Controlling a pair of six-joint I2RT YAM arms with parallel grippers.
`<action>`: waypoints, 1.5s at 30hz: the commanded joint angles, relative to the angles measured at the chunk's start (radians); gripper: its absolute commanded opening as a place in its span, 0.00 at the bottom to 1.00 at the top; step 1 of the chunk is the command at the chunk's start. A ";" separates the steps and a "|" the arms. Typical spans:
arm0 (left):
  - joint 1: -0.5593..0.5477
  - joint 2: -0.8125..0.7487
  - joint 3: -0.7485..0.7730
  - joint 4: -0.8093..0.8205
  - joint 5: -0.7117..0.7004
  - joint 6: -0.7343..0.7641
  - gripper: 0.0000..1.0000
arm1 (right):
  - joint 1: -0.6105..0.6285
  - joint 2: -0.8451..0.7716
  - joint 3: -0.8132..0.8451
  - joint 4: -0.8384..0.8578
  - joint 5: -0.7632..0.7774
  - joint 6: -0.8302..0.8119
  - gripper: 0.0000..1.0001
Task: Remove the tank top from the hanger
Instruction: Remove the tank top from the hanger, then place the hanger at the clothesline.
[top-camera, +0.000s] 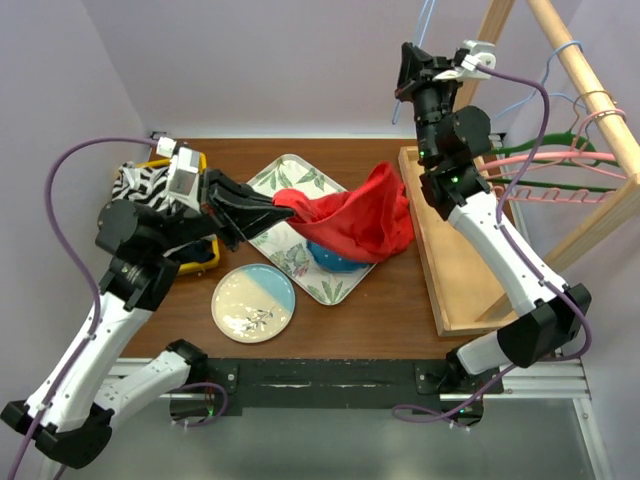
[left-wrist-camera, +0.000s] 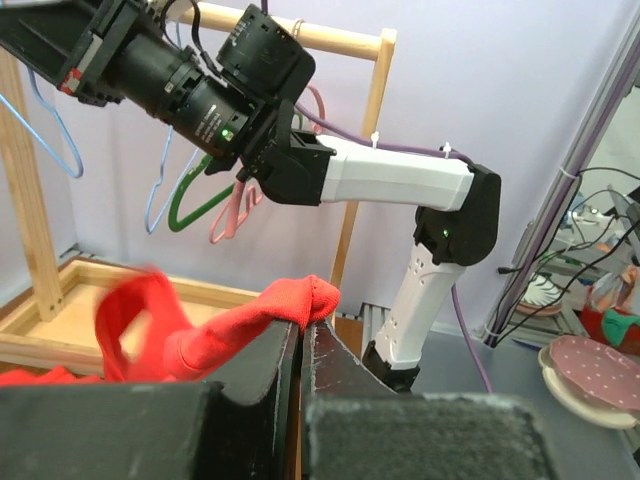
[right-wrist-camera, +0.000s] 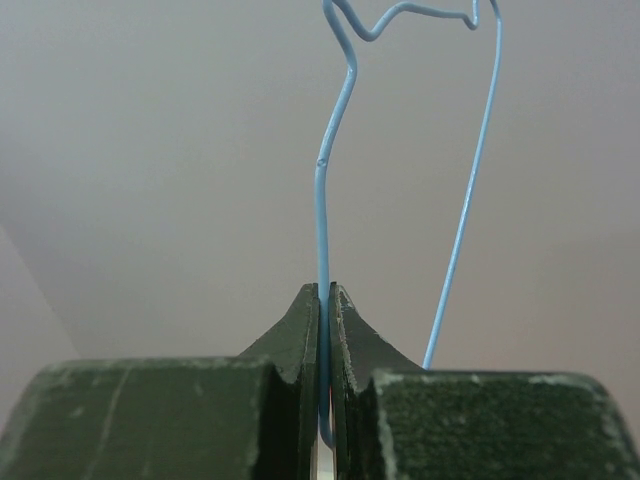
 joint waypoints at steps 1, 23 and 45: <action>-0.006 -0.053 0.108 -0.112 -0.063 0.086 0.00 | 0.003 -0.020 0.046 -0.058 0.121 0.089 0.00; -0.006 0.057 0.690 -0.477 -0.472 0.364 0.00 | 0.008 -0.028 0.195 -0.571 0.524 0.322 0.00; -0.005 0.026 0.668 -0.540 -0.541 0.433 0.00 | -0.021 0.061 0.286 -0.477 0.768 0.276 0.00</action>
